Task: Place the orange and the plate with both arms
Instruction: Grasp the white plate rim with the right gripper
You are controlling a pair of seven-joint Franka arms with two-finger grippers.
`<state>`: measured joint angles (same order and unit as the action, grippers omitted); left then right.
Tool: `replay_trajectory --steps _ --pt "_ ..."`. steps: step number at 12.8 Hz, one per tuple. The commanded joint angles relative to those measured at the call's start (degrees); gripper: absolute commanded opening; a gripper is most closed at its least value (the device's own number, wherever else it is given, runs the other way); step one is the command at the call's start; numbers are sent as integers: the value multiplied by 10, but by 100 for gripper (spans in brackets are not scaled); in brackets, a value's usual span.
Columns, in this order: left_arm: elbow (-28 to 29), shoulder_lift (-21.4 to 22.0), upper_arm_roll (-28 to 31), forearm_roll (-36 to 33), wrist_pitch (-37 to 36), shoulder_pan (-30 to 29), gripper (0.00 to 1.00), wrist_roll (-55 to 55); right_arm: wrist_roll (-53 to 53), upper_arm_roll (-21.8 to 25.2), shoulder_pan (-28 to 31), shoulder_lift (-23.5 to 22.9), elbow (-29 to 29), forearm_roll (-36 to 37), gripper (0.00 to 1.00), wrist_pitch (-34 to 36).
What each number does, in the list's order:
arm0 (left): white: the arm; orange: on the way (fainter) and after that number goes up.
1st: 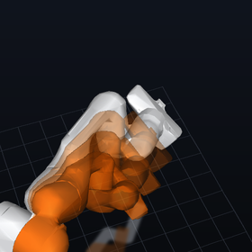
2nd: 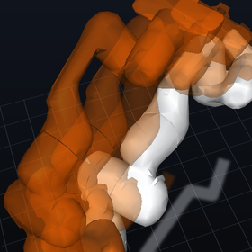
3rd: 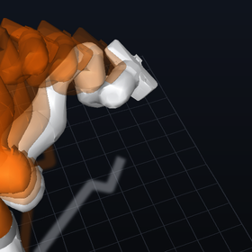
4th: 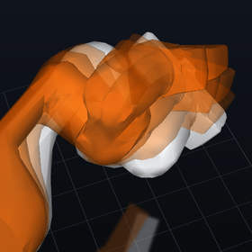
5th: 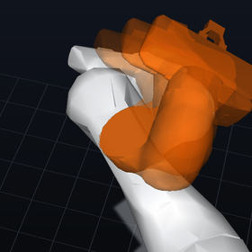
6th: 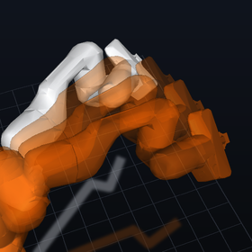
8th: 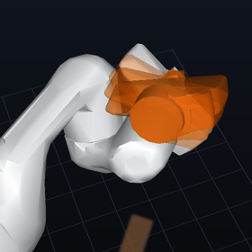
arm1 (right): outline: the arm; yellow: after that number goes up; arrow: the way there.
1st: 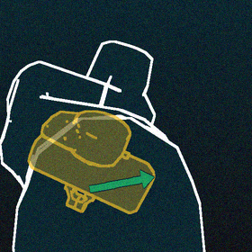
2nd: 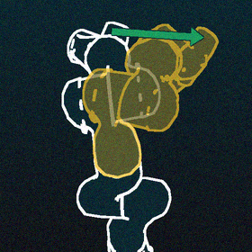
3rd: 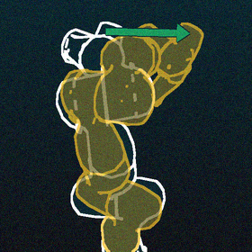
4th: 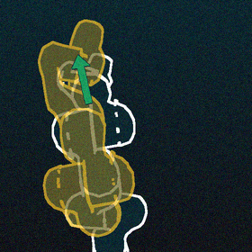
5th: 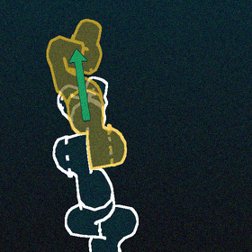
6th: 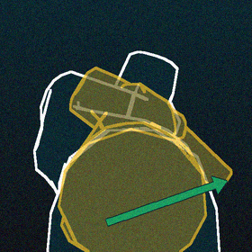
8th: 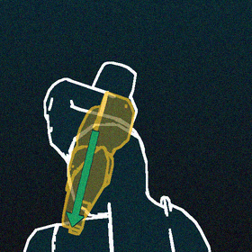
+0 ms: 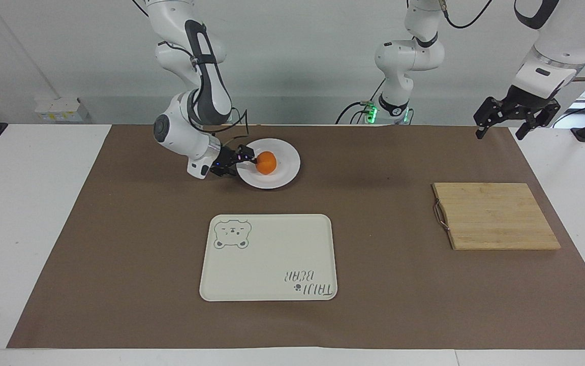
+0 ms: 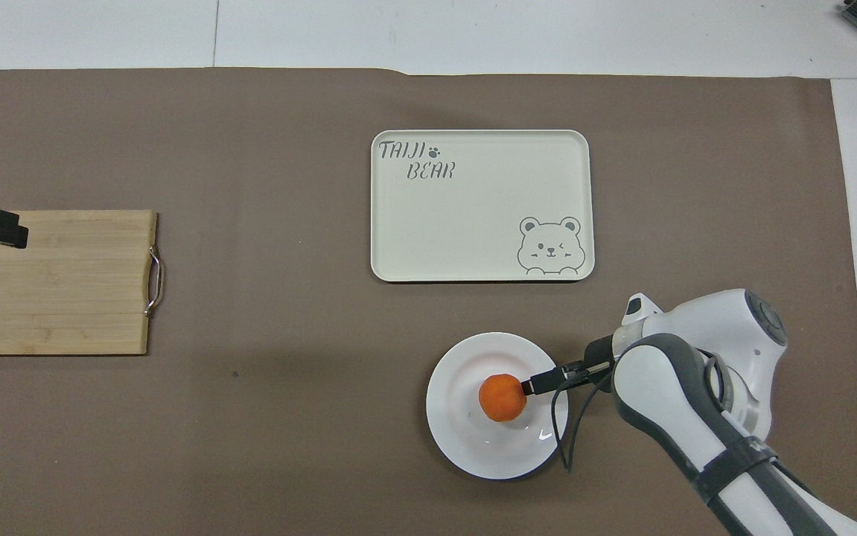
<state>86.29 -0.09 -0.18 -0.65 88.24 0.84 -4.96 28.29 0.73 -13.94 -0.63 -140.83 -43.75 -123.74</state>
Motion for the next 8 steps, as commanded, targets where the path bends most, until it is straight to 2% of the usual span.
replay_trajectory --steps 1,3,4,5,7,8 --pt "5 3 -8 7 7 -10 100 5 10 2 -6 14 -24 -22 100 -14" --pt "5 3 -8 7 11 -10 100 4 10 2 -6 14 -24 -22 81 -12" --pt "5 3 -8 7 8 -9 100 4 9 2 -5 14 -24 -22 67 -11" --pt "5 3 -8 7 8 -8 100 4 5 2 -6 14 -24 -22 52 -11" --pt "5 3 -9 7 8 -7 100 4 -10 2 -6 13 -24 -22 13 -11" --pt "5 3 -9 7 8 -7 100 3 -26 2 -5 12 -23 -22 0 -11"
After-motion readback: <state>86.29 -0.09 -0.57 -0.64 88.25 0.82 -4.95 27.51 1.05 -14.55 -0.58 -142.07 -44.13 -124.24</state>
